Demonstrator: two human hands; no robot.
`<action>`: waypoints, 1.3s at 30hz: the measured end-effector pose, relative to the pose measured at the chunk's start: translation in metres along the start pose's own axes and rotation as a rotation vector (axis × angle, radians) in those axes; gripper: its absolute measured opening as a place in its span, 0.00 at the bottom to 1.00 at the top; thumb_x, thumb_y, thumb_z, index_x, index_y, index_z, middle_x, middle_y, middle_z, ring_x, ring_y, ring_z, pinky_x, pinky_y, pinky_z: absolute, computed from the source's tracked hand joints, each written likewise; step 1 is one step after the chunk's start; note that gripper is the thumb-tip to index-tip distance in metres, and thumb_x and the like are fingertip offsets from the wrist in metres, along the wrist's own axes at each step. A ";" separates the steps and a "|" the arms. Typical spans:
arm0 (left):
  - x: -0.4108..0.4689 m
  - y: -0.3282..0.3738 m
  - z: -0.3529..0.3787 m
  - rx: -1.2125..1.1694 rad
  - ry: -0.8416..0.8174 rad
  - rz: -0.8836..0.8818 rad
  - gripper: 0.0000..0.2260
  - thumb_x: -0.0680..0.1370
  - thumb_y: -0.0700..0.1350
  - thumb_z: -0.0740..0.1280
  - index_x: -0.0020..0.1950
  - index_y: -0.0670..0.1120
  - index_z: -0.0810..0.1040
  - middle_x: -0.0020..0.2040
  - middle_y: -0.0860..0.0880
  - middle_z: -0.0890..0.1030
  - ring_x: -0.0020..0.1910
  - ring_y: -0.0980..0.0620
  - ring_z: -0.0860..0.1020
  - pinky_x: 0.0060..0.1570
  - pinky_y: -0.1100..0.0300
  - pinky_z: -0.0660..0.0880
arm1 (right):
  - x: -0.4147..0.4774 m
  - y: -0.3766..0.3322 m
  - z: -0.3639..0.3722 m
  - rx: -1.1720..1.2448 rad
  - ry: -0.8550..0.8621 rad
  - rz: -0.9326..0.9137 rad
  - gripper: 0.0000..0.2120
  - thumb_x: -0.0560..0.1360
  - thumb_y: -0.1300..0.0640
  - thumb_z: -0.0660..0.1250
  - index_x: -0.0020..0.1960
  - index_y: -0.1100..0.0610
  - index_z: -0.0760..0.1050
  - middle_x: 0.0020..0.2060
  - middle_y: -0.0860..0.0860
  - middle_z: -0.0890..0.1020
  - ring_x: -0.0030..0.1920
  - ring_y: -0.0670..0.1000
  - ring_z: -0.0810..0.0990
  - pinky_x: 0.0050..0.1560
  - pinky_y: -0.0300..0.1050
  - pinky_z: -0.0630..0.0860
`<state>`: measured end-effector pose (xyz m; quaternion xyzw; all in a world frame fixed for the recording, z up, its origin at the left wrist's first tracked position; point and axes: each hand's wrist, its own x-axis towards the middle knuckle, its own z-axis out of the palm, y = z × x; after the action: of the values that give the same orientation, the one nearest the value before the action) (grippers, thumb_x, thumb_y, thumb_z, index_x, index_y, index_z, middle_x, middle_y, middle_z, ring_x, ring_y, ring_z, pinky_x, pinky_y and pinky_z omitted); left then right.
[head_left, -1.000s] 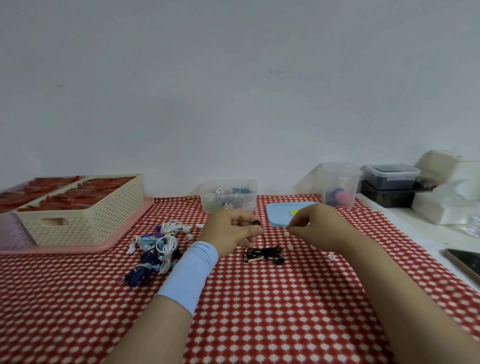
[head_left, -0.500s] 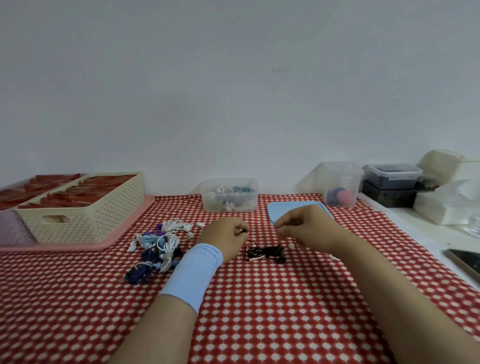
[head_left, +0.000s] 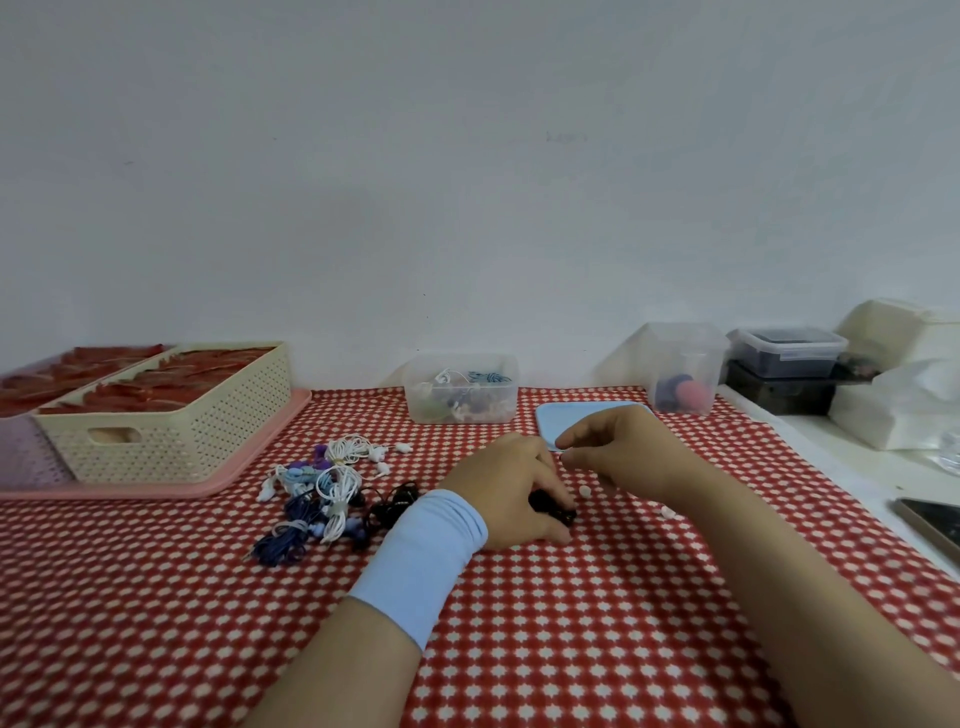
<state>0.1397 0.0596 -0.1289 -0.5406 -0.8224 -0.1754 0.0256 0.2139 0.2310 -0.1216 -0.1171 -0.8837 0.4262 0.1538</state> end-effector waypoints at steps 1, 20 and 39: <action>0.001 -0.003 0.002 -0.003 0.010 -0.004 0.09 0.73 0.54 0.74 0.53 0.57 0.85 0.51 0.60 0.73 0.55 0.58 0.67 0.59 0.57 0.70 | 0.000 0.000 0.000 0.012 -0.003 0.011 0.02 0.75 0.59 0.75 0.46 0.53 0.85 0.36 0.48 0.87 0.25 0.45 0.76 0.32 0.39 0.77; 0.005 -0.010 0.005 -1.097 0.353 -0.392 0.11 0.83 0.48 0.62 0.54 0.54 0.84 0.51 0.54 0.85 0.56 0.54 0.81 0.62 0.54 0.75 | -0.006 -0.012 0.003 0.553 -0.016 0.111 0.06 0.77 0.59 0.71 0.53 0.59 0.84 0.42 0.52 0.86 0.28 0.48 0.74 0.24 0.37 0.67; 0.004 -0.015 0.012 -1.178 0.304 -0.352 0.09 0.81 0.46 0.66 0.52 0.53 0.86 0.50 0.46 0.85 0.53 0.48 0.81 0.60 0.49 0.77 | -0.003 -0.008 0.004 0.654 -0.150 0.156 0.09 0.78 0.60 0.69 0.56 0.61 0.84 0.41 0.52 0.85 0.28 0.46 0.71 0.24 0.36 0.62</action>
<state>0.1267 0.0618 -0.1432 -0.2896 -0.6515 -0.6752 -0.1890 0.2149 0.2216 -0.1179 -0.0973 -0.6976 0.7048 0.0845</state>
